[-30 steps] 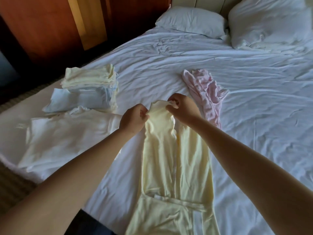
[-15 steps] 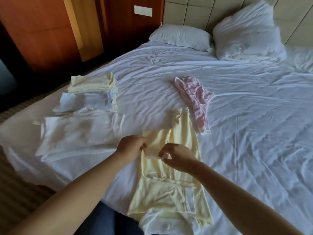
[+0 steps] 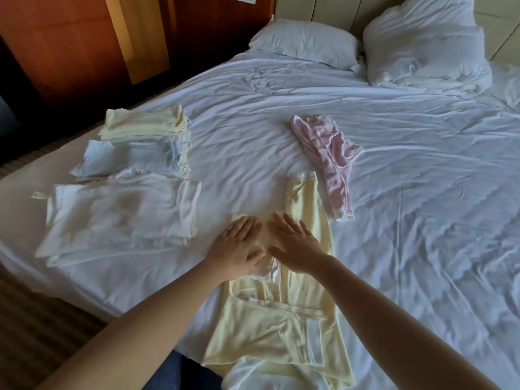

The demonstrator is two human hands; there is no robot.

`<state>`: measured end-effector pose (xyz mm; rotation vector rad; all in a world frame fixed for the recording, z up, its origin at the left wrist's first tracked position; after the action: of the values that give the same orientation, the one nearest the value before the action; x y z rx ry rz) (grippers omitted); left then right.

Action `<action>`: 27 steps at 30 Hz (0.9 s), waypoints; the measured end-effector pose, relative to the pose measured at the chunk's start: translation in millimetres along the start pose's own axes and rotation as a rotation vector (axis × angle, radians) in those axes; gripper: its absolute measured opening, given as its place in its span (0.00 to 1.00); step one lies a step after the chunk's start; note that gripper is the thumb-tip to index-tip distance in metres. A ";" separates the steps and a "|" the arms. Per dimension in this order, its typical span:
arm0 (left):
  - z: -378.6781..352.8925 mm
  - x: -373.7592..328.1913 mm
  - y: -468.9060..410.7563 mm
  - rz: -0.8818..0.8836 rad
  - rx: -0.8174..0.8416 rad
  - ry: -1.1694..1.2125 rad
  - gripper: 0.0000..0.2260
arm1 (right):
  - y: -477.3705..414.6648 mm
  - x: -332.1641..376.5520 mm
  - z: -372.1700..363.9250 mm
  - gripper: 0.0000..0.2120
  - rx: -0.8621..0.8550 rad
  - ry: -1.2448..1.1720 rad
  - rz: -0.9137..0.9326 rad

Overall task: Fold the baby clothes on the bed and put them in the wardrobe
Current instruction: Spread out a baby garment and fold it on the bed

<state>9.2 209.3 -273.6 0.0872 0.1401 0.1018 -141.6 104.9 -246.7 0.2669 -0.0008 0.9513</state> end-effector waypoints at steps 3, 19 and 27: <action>-8.9 2.5 -2.5 0.054 0.002 -0.046 0.44 | -6.8 -2.8 -14.7 0.34 0.062 -0.026 -0.025; 21.8 -26.0 -102.2 0.014 -0.322 0.322 0.07 | -83.2 -106.5 66.8 0.17 -0.374 -0.201 -0.216; -11.9 -13.1 -114.5 -0.001 -0.492 0.462 0.06 | -148.2 -120.7 61.3 0.27 -0.170 -0.131 -0.258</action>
<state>5.5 95.4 -294.4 -0.4314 0.5709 0.1514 -85.7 -87.5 -235.0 0.1662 -0.1631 0.6718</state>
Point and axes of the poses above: each hand's wrist, its own y-axis away from the middle knuckle, its own z-axis out of the back of the hand, x = y × z, the point moved 1 cm from there along -y, towards the middle knuckle, and after that the axes turned 3 degrees about y, right-handed, at the moved point
